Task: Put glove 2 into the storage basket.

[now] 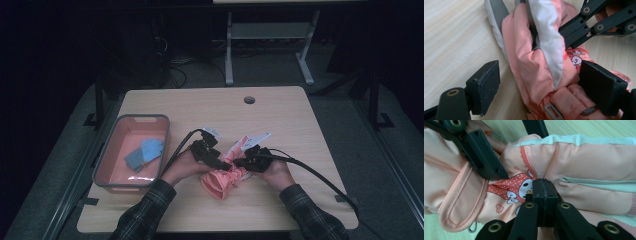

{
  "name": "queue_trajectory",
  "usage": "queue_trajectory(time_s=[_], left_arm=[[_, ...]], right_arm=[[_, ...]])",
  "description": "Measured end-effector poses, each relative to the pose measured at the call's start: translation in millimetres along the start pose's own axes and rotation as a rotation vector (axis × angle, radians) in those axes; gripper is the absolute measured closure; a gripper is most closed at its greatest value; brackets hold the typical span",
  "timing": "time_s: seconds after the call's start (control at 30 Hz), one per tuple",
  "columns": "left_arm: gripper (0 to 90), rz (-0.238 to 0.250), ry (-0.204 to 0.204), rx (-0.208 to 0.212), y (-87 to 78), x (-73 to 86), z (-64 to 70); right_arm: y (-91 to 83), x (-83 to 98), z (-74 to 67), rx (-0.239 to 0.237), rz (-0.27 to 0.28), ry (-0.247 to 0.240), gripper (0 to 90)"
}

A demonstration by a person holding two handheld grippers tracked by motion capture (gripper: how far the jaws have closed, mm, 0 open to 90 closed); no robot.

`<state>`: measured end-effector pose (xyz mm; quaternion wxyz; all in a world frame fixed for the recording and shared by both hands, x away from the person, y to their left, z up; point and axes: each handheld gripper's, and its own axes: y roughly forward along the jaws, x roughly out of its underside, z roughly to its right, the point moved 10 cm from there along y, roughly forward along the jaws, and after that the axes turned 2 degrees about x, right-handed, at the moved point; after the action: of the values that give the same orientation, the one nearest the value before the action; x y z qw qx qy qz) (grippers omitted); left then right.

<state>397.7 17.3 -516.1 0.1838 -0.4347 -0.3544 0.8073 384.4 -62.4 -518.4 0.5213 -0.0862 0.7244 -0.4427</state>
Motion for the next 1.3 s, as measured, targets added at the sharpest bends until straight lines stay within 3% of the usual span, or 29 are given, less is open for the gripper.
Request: queue_trajectory(time_s=[0.27, 0.37, 0.6, 0.73, 0.8, 0.83, 0.93, 1.07, 1.13, 1.3], left_arm=[[16.6, -0.024, -0.037, 0.07, 12.9, 3.9, 0.5], [16.6, -0.021, -0.07, 0.118, 16.6, 5.1, 1.6], [19.1, -0.017, -0.079, 0.139, 17.4, 4.5, 3.5], [16.5, -0.005, -0.096, 0.182, 18.5, 3.6, 6.0], [12.3, -0.009, -0.084, 0.186, 20.6, 3.6, 9.3], [12.1, -0.036, -0.063, 0.123, 25.1, 2.2, 14.6], [12.7, -0.053, -0.059, 0.108, 25.4, 1.8, 14.0], [24.5, -0.042, -0.059, 0.112, 22.0, 3.0, 8.8], [28.0, -0.049, -0.06, 0.088, 21.3, 3.5, 7.8], [42.5, -0.047, -0.072, 0.105, 18.5, 5.0, 2.8]], right_arm=[[0.7, 2.1, -0.5, -0.006, 0.007, -0.012, 90.0], [0.9, 2.6, -1.3, -0.006, 0.007, -0.017, 90.0], [0.7, 3.2, -1.4, -0.004, 0.006, -0.024, 90.0], [0.7, 2.9, -1.7, -0.009, 0.009, -0.022, 90.0], [0.8, 2.3, -1.4, -0.011, 0.011, -0.018, 90.0], [1.0, 2.2, -1.5, -0.012, 0.01, -0.015, 90.0], [1.2, 2.5, -0.9, -0.017, 0.01, -0.019, 90.0], [1.2, 2.0, -1.1, -0.009, 0.012, -0.017, 90.0], [1.2, 1.5, -0.8, -0.008, 0.016, -0.019, 90.0], [-0.9, -0.1, -0.8, -0.007, 0.024, -0.023, 90.0]])
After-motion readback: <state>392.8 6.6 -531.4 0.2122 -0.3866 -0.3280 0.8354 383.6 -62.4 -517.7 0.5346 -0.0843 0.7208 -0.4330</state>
